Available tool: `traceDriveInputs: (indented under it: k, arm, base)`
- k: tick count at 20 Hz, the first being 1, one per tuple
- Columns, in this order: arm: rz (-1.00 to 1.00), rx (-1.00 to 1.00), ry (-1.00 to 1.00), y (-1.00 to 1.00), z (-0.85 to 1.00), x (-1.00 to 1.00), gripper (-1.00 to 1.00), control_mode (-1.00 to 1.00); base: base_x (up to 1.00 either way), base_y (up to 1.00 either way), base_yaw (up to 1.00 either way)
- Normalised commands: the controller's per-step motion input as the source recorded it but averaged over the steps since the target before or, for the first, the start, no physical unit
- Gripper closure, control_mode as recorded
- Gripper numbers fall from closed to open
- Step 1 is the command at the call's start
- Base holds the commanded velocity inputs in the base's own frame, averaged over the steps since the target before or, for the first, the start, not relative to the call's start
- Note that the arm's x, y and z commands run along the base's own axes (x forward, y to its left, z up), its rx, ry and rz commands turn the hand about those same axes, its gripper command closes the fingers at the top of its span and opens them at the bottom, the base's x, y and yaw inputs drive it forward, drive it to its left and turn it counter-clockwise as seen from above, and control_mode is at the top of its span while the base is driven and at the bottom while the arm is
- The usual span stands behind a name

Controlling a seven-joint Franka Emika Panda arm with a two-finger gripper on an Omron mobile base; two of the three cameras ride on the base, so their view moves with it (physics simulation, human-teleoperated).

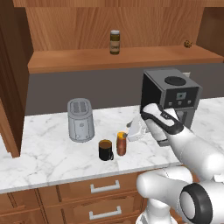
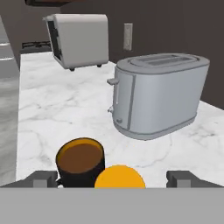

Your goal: Pick the cinnamon and honey bottle from the cabinet and place them next to the mug.

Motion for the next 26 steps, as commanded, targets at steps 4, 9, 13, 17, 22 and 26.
traceDriveInputs:
  k: [4,9,13,17,22,26]
  arm:
    - [0.00,0.00,0.00,0.00,0.97,-0.13,-1.00,-1.00]
    - [0.00,0.00,0.07,-0.03,0.77,-0.14,-1.00,-1.00]
    - [-0.02,0.00,0.15,-0.11,0.55,-0.23,-1.00,-1.00]
    - [-0.12,-0.01,0.22,-0.04,0.49,-0.41,-1.00,-1.00]
    - [-0.20,-0.04,0.18,0.00,0.55,-0.49,-1.00,-1.00]
    - [-0.35,-0.04,0.18,0.00,0.52,-0.49,-1.00,-1.00]
  base:
    - [0.00,0.00,0.00]
    - [0.00,0.00,0.00]
    - [0.00,0.00,0.00]
    - [0.00,0.00,0.00]
    - [0.00,0.00,0.00]
    - [0.00,0.00,0.00]
